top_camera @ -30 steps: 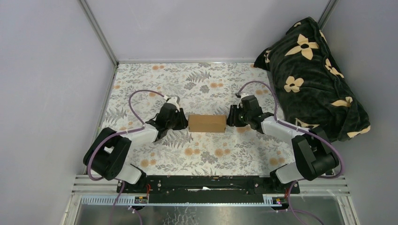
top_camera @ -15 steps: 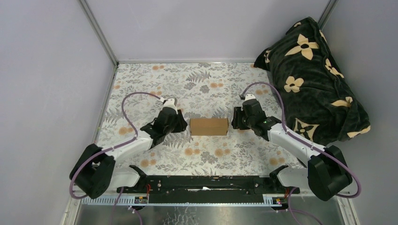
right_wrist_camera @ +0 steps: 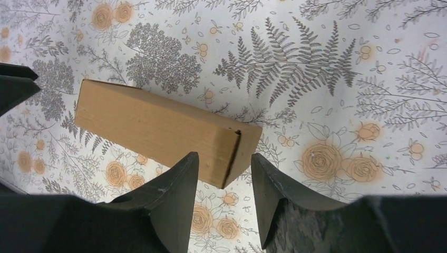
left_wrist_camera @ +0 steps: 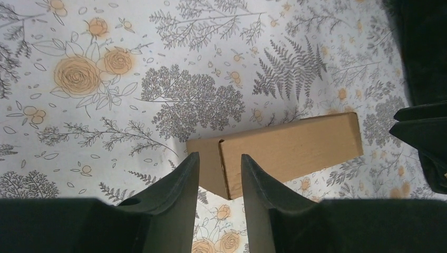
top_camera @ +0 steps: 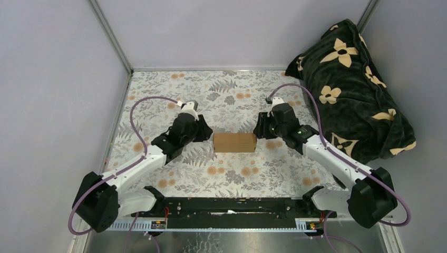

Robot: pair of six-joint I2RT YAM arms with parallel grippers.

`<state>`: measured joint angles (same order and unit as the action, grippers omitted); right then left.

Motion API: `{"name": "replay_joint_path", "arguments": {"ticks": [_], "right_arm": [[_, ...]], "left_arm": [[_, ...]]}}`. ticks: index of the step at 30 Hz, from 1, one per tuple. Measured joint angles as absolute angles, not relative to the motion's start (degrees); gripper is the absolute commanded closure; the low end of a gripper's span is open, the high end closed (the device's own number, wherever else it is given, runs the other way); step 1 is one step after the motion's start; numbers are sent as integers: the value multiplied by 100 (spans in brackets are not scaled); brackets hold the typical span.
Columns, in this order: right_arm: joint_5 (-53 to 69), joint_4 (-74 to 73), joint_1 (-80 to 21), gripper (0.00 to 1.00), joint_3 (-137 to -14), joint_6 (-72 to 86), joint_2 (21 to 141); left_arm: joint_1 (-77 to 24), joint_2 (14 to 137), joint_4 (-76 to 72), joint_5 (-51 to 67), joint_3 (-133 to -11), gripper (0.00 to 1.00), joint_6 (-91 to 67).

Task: Fold the paper box
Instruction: Adjust the paper box at the center of the board.

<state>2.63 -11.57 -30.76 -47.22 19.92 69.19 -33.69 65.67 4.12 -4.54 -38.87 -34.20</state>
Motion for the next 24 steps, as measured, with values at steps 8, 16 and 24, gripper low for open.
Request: {"name": "replay_joint_path", "arguments": {"ticks": [8, 16, 24], "right_arm": [[362, -1170, -3284, 52, -4781, 1994, 7402], [217, -1310, -3586, 52, -4779, 2001, 7559], [-69, -1205, -3732, 54, -4600, 2086, 7422]], "left_arm": [[-3404, 6993, 401, -279, -3885, 59, -3422], [-3662, 6991, 386, -259, -3857, 61, -3485], [-4016, 7022, 150, -486, -3710, 62, -3586]]}}
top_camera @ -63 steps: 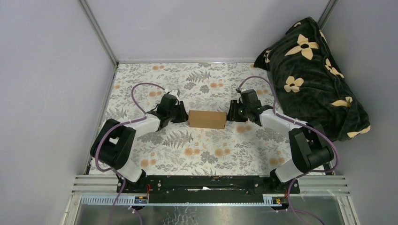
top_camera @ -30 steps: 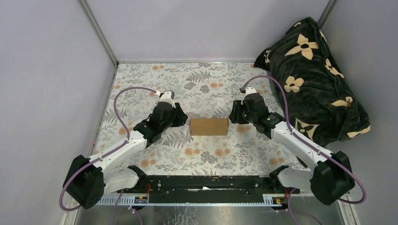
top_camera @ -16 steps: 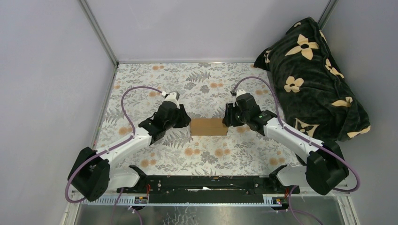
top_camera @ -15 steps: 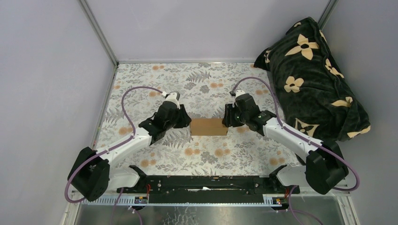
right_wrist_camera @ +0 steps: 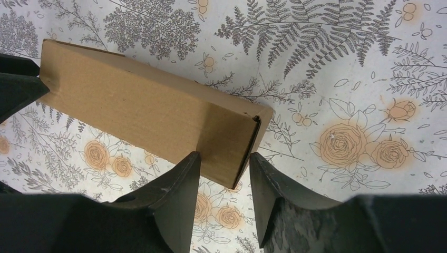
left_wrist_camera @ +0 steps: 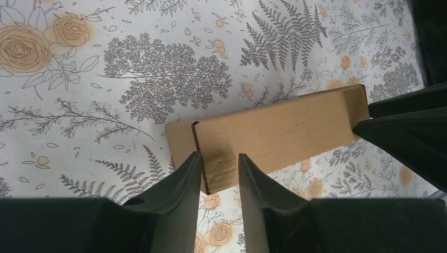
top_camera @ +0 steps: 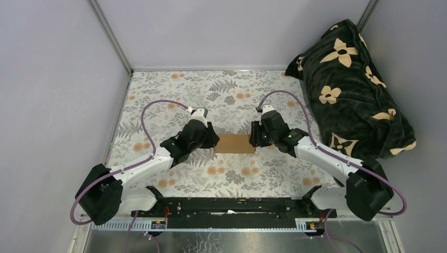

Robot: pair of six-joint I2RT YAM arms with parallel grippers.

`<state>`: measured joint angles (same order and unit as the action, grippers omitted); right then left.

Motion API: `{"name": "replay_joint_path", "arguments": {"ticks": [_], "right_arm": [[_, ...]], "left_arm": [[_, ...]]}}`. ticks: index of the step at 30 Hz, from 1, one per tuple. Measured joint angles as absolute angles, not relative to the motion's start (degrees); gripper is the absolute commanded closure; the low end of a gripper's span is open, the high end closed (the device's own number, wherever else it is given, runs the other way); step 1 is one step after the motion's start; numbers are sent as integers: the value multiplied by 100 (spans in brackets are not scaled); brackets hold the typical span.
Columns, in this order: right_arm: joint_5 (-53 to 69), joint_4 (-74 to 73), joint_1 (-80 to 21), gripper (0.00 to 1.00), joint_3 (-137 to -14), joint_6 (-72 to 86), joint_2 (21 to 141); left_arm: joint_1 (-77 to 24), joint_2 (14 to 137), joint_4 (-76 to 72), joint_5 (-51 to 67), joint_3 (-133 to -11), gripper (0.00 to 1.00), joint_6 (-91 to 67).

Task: Fold the paper box
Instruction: Adjust the paper box at the center of the board.

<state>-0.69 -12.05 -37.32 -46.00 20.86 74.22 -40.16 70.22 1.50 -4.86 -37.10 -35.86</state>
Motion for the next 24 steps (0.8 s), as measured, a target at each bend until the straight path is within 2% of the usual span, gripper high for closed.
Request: {"name": "replay_joint_path", "arguments": {"ticks": [15, 24], "right_arm": [[-703, -781, -4125, 58, -3765, 2381, 6547], [-1791, -685, -5048, 58, -3153, 2945, 5940]], "left_arm": [[-5057, 6285, -410, -1553, -2853, 64, -4073], [-5999, 5789, -768, -2582, -2248, 64, -4370]]}}
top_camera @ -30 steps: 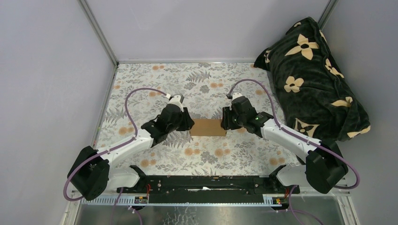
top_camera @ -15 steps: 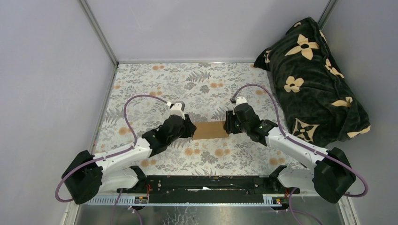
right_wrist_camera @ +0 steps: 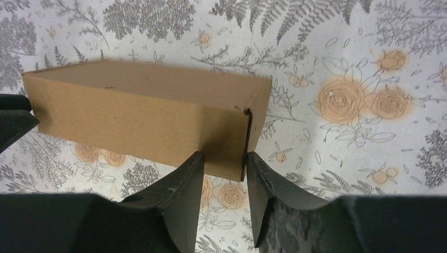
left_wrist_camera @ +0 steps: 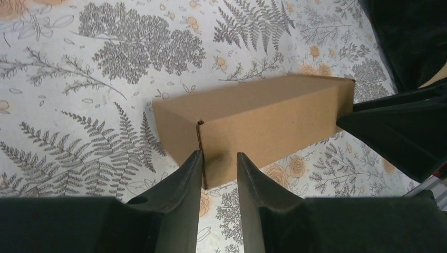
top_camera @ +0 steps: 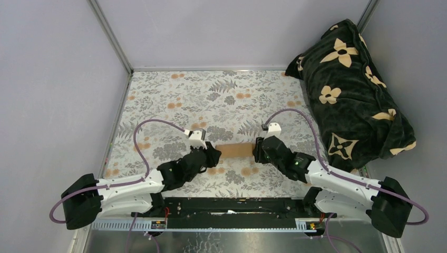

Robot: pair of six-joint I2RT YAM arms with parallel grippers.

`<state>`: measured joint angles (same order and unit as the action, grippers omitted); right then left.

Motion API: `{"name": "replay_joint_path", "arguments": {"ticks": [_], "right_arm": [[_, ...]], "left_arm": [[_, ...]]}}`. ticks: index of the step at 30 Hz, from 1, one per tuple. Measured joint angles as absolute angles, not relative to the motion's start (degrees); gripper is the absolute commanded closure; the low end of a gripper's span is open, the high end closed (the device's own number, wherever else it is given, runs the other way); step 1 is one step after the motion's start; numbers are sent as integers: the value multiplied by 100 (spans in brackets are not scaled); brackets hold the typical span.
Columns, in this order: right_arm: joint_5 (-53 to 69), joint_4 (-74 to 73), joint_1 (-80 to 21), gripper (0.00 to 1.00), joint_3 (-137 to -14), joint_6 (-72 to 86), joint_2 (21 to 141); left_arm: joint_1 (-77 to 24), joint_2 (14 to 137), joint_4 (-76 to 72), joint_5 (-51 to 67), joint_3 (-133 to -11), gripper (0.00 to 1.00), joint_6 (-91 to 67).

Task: Fold the paper box
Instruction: Adjust the paper box at the center of the board.

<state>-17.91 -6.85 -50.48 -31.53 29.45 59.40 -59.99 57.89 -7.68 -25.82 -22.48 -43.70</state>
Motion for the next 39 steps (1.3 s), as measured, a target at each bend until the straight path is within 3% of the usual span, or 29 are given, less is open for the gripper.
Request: {"name": "replay_joint_path", "arguments": {"ticks": [7, 18, 29, 32, 34, 39], "right_arm": [[-1809, -891, -5660, 56, -2541, 3605, 6241], [-1732, -611, -5655, 50, -2427, 3922, 6650], [-1271, 786, -4628, 46, -3245, 3343, 8270], [-1052, 910, -4442, 36, -3404, 3098, 8453], [-923, 845, -4388, 4, -3472, 2943, 8436], [-762, 423, -4381, 0, -3461, 2661, 7537]], "left_arm": [[-6440, 6222, -454, -2606, -1903, 61, -4952], [-6477, 6497, -239, -2593, -2014, 55, -5258], [-4751, 7837, -1184, -1710, -2458, 55, -4322], [-4497, 7852, -1170, -1485, -2571, 52, -4010], [-4462, 7695, -1009, -1402, -2696, 48, -3857], [-4576, 6342, -263, -1494, -3127, 42, -3597]]}}
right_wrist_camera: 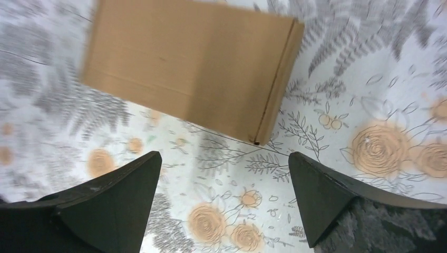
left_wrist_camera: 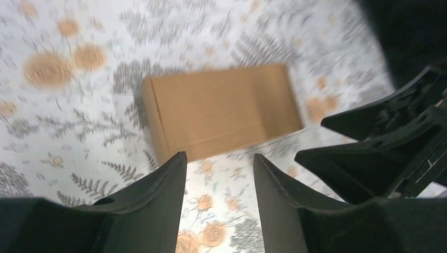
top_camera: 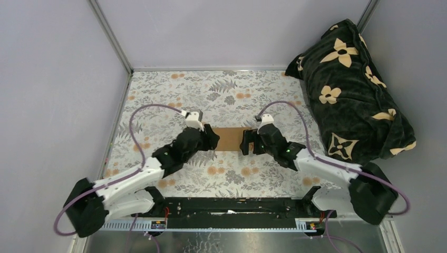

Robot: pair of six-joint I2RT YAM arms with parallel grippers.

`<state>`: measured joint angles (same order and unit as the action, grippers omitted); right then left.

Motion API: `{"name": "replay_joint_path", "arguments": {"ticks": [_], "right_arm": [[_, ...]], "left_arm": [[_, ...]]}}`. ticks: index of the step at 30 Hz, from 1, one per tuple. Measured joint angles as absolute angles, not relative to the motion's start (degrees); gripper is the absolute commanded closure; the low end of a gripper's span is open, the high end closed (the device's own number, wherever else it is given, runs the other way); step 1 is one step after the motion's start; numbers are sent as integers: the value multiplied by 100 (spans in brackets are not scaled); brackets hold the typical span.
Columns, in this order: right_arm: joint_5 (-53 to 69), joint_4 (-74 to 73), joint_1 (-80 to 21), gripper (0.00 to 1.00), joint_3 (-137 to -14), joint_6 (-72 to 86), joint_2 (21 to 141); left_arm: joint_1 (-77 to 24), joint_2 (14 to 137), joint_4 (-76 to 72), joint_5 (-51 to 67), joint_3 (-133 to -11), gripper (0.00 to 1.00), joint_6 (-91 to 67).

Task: Fold the paper box
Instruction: Adjust the paper box at the center of the board, then reset both arms

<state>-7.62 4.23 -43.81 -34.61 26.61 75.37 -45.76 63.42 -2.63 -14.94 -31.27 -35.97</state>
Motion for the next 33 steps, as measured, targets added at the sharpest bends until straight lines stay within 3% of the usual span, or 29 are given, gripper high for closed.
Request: {"name": "replay_joint_path", "arguments": {"ticks": [1, 3, 4, 10, 15, 22, 27, 33], "right_arm": [[-764, 342, -4381, 0, -3461, 2604, 7218], [-779, 115, -4381, 0, -3524, 2502, 6608], [-788, -14, -4381, 0, -3601, 2453, 6420], [-958, -679, -4294, 0, -4362, 2086, 6097], [-934, -773, -3573, 0, -4274, 1890, 5863], [-941, -38, -1931, 0, -2956, 1603, 5092], [-1647, 825, -1769, 0, -1841, 1177, 4646], [-2639, 2322, -1625, 0, -751, 705, 4484]], "left_arm": [[-4587, 6086, -99, -1555, -3256, 41, -3553], [-4593, 5717, 202, -1686, -3540, 4, -3474], [-4593, 5583, 368, -1763, -3704, 2, -3393], [-4368, 5374, 1074, -2060, -4309, 2, -3105], [-3760, 5360, 1332, -2158, -4270, 2, -2926], [-2821, 5074, 1046, -2462, -3221, 2, -3046], [-2731, 5081, 395, -3000, -2189, 2, -2963], [-2397, 5640, -803, -3201, -2053, 2, -2191]]}}
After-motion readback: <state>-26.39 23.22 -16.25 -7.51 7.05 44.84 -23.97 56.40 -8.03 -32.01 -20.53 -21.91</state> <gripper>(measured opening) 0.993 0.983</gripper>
